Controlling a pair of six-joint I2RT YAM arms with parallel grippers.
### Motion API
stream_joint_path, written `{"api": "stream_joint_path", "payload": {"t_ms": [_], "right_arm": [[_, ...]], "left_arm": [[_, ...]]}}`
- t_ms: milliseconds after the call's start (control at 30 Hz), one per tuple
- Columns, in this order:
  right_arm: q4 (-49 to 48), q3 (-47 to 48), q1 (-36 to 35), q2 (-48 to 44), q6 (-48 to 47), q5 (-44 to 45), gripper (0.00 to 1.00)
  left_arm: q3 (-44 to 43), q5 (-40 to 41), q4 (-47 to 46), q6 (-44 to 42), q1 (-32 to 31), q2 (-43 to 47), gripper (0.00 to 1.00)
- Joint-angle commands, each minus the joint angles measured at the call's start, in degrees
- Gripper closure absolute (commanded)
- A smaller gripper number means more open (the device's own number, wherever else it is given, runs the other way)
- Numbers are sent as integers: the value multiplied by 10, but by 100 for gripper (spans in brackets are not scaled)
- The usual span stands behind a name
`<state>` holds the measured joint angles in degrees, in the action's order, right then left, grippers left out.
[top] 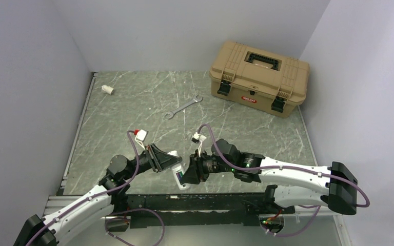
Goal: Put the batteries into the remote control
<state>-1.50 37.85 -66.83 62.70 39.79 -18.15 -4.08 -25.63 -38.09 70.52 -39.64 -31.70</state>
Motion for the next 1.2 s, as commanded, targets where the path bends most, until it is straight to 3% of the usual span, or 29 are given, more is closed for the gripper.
{"api": "stream_joint_path", "payload": {"t_ms": [0, 767, 833, 967, 1167], "right_arm": [[51, 29, -16, 19, -50, 64, 81], [88, 56, -43, 40, -86, 113, 85], [78, 54, -43, 36, -88, 102, 80], [71, 53, -42, 18, -103, 84, 56], [74, 48, -43, -45, -111, 121, 35]], "left_arm": [[-8, 39, -16, 50, -2, 6, 100], [1, 48, -18, 64, -2, 12, 100], [-1, 48, -5, 54, -2, 13, 100], [-13, 60, 68, 15, -2, 28, 100], [-11, 86, 133, -24, -3, 48, 100]]}}
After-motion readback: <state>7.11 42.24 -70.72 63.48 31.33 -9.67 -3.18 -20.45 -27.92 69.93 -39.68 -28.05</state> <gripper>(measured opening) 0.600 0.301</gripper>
